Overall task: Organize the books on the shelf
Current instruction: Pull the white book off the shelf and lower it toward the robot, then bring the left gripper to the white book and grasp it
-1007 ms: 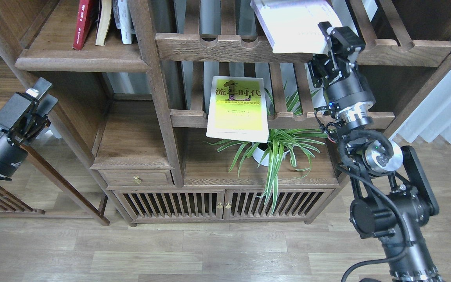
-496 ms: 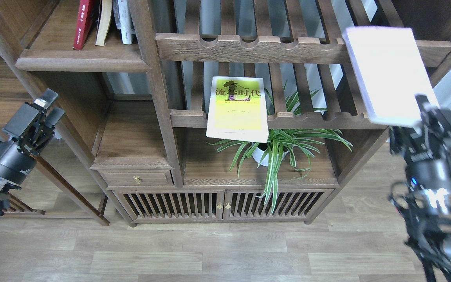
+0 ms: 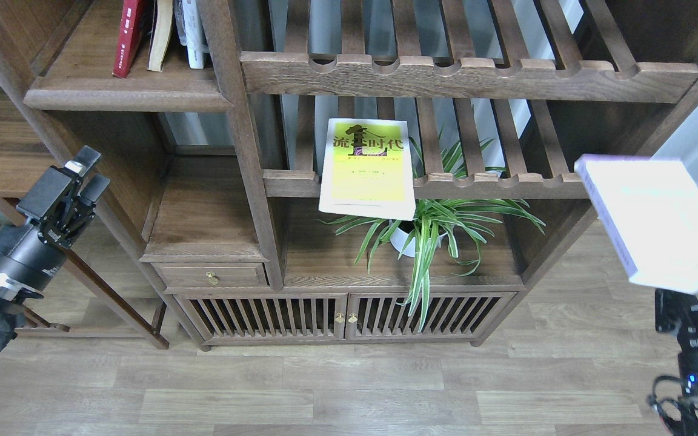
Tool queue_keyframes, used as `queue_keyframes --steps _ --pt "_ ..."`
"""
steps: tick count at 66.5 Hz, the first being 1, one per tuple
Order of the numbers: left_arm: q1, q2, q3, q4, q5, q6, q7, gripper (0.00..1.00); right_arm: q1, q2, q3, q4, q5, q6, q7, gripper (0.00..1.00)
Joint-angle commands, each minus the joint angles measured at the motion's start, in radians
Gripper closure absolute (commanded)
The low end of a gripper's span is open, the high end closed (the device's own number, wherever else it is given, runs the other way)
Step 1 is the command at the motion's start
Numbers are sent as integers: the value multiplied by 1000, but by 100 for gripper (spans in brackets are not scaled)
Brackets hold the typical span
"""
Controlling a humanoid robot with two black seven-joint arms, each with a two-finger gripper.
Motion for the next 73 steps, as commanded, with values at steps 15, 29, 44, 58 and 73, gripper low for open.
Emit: queue_keyframes --steps 15,29,44,58,73 --pt "32 -2 74 65 2 0 0 4 -58 32 -79 -144 -79 0 -21 92" --pt "39 -3 220 188 -11 0 0 1 -51 118 -139 -230 -273 0 -13 91" --pt "53 -58 334 276 -9 0 0 0 -28 132 -358 -261 -328 0 16 90" --pt "71 -40 386 273 -17 0 0 0 31 144 -501 -287 -346 0 16 90" --pt "84 -41 476 277 -69 0 0 0 148 153 -635 -293 -346 0 16 90"
